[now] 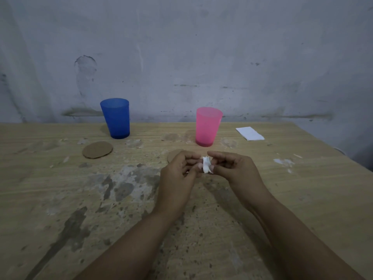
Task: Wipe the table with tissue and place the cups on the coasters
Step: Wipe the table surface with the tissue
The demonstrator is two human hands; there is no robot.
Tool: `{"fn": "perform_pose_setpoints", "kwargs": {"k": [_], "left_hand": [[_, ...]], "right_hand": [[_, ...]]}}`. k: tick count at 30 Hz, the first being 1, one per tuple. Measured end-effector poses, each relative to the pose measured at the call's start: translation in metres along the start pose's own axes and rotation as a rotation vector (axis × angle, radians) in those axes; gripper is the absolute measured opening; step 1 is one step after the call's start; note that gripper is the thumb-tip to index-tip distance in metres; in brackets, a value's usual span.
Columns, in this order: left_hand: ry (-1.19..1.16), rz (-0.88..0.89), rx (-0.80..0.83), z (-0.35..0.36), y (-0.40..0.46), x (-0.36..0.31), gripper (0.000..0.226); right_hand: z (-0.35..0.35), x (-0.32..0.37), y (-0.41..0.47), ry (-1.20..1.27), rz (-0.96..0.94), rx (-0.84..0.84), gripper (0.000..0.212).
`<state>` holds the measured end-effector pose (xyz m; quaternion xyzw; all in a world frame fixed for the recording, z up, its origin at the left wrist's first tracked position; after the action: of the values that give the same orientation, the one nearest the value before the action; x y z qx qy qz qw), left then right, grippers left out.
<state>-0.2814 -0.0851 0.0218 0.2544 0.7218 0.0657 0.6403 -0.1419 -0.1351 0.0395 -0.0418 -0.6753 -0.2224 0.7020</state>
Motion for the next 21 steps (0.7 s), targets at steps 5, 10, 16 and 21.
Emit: {"fn": "perform_pose_setpoints", "kwargs": {"k": [5, 10, 16, 21], "left_hand": [[0.026, 0.024, -0.003, -0.001, 0.0, 0.0, 0.02], [0.068, 0.078, -0.034, -0.002, 0.0, -0.002, 0.016], [0.161, 0.145, -0.096, -0.004, -0.001, -0.004, 0.013], [0.219, 0.105, 0.033, 0.007, -0.002, -0.002, 0.024]], "right_hand": [[0.003, 0.005, -0.002, 0.016, -0.047, 0.019, 0.032], [0.005, 0.004, -0.003, 0.065, -0.06, 0.018, 0.028], [0.009, -0.011, -0.002, 0.161, 0.061, 0.015, 0.015], [-0.021, -0.007, 0.011, -0.106, -0.004, -0.121, 0.015]]}}
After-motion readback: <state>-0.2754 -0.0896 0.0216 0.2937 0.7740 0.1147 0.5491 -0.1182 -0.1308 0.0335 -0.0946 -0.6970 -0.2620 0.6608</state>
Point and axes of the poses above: each hand's wrist, its own y-axis towards the middle knuckle, its own z-axis out of the palm, x = y × z, the point moved 6 cm from there along y, towards the middle knuckle, and after that the axes turned 12 degrees about y, right-handed, at the moved point
